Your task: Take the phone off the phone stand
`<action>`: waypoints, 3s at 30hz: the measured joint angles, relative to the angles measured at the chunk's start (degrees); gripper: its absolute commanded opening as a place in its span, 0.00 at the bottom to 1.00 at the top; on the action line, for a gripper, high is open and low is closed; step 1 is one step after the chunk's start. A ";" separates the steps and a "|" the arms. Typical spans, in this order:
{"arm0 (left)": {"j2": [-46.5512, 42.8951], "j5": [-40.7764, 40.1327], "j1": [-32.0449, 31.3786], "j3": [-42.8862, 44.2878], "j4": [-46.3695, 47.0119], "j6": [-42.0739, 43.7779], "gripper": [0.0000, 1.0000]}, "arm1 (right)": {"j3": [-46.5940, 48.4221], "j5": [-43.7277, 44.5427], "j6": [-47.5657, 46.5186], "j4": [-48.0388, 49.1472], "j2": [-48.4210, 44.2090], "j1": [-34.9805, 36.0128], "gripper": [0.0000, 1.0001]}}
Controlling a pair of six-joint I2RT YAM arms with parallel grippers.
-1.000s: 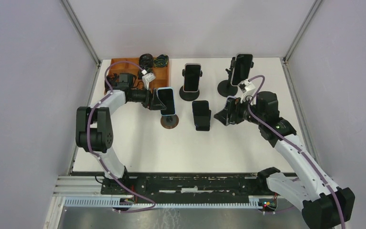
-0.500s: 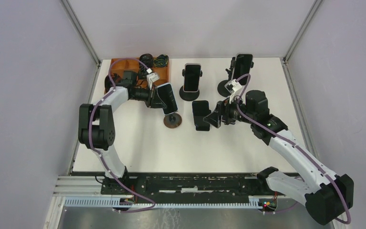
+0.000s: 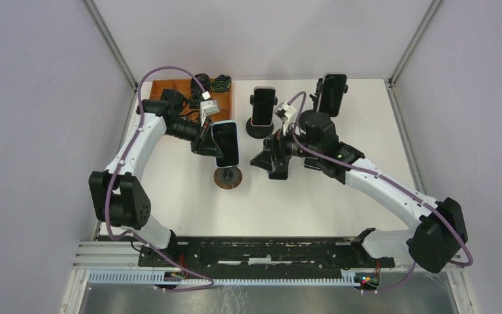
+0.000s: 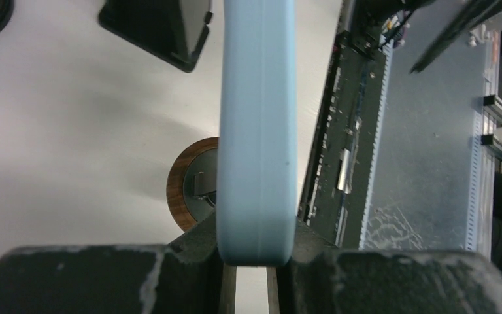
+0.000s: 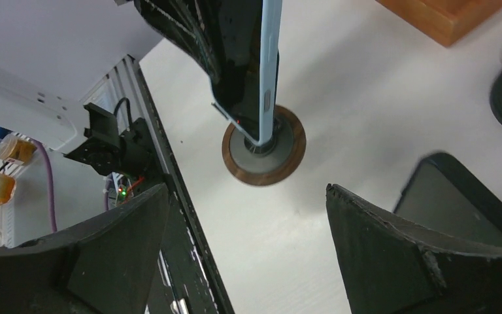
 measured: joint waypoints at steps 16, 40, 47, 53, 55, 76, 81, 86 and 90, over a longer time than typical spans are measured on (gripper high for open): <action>-15.32 0.24 -5.57 2.62 -16.94 3.80 0.02 | 3.69 -4.66 0.83 13.49 7.56 11.45 0.76; -18.10 2.36 -8.50 4.79 -17.38 -0.85 1.00 | -4.76 -7.52 7.19 25.09 4.61 11.39 0.00; -22.08 -0.28 -8.50 3.48 -14.21 -0.81 1.00 | -8.52 -9.90 12.92 30.73 0.63 5.84 0.00; -31.28 -2.67 -8.50 -5.31 -6.36 -0.76 1.00 | -8.55 -13.46 20.98 42.38 -0.61 5.29 0.00; -32.30 -2.84 -8.50 -5.73 -4.26 -0.81 1.00 | -8.55 -14.56 23.28 45.44 -0.70 5.81 0.00; -34.47 2.21 -8.39 -6.47 3.28 -0.83 0.88 | -6.12 -15.37 35.54 64.41 4.98 12.22 0.00; -35.17 3.72 -8.35 -6.69 3.41 -1.33 0.89 | -5.92 -15.19 37.31 67.84 6.08 12.63 0.00; -35.47 4.15 -8.35 -6.10 2.14 -1.27 0.90 | -5.92 -15.21 37.90 68.83 6.16 12.79 0.00; -36.35 4.07 -8.35 -6.05 1.27 -1.16 0.93 | -5.90 -15.30 37.90 68.78 6.16 13.18 0.00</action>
